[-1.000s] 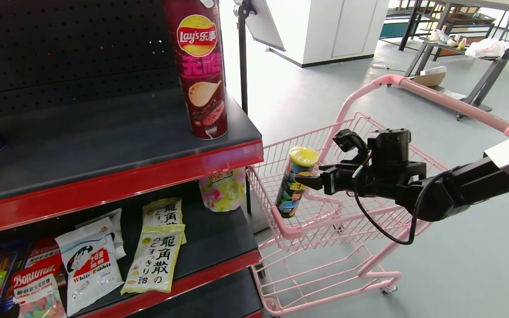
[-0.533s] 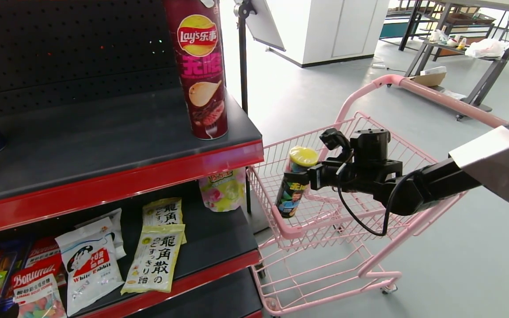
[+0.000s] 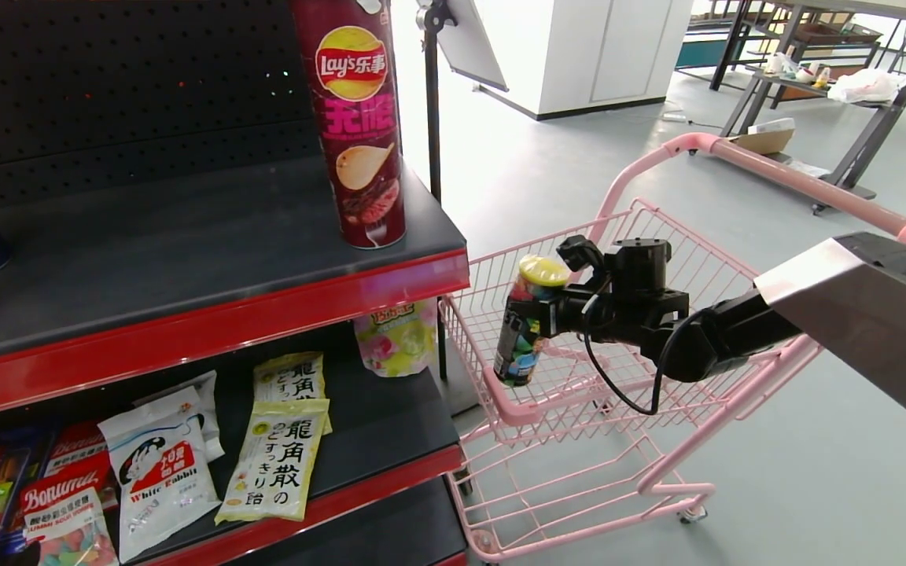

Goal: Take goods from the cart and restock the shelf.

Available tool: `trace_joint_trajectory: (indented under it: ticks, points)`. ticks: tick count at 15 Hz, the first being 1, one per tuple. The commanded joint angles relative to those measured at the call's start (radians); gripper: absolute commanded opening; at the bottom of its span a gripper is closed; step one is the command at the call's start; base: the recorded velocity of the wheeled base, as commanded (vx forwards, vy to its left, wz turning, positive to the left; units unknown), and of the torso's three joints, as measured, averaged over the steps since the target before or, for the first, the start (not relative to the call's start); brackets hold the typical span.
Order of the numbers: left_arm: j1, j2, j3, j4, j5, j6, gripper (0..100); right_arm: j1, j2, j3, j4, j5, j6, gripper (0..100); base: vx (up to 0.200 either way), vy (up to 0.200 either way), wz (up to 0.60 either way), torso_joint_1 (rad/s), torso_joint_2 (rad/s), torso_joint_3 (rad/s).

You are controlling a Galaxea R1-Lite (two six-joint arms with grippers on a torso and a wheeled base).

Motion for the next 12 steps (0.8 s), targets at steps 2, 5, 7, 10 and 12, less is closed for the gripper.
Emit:
trace_joint_trajectory:
  ticks: [2, 5, 7, 10, 12]
  points:
    - [0.000, 0.001, -0.006, -0.001, 0.000, -0.001, 100, -0.007, -0.109, 0.038, 0.009, -0.040, 0.000, 0, 0.000, 0.000, 0.00, 0.000, 0.00, 0.000]
    - [-0.001, 0.000, -0.012, -0.001, -0.001, 0.001, 100, -0.068, -0.294, 0.107, 0.030, -0.043, -0.026, 0, 0.000, 0.000, 0.00, 0.000, 0.00, 0.000]
    - [-0.001, 0.000, -0.033, -0.002, -0.004, 0.001, 100, -0.154, -0.478, 0.124, 0.115, -0.043, -0.067, 0, 0.000, 0.000, 0.00, 0.000, 0.00, 0.000]
    - [-0.001, 0.008, -0.055, -0.004, -0.010, 0.004, 100, -0.177, -0.714, 0.136, 0.283, -0.046, -0.072, 0, 0.000, 0.000, 0.00, 0.000, 0.00, 0.000]
    - [-0.003, 0.017, -0.064, -0.004, -0.012, 0.064, 100, -0.137, -0.896, 0.132, 0.567, -0.120, -0.072, 0, 0.000, 0.000, 0.00, 0.000, 0.00, 0.000]
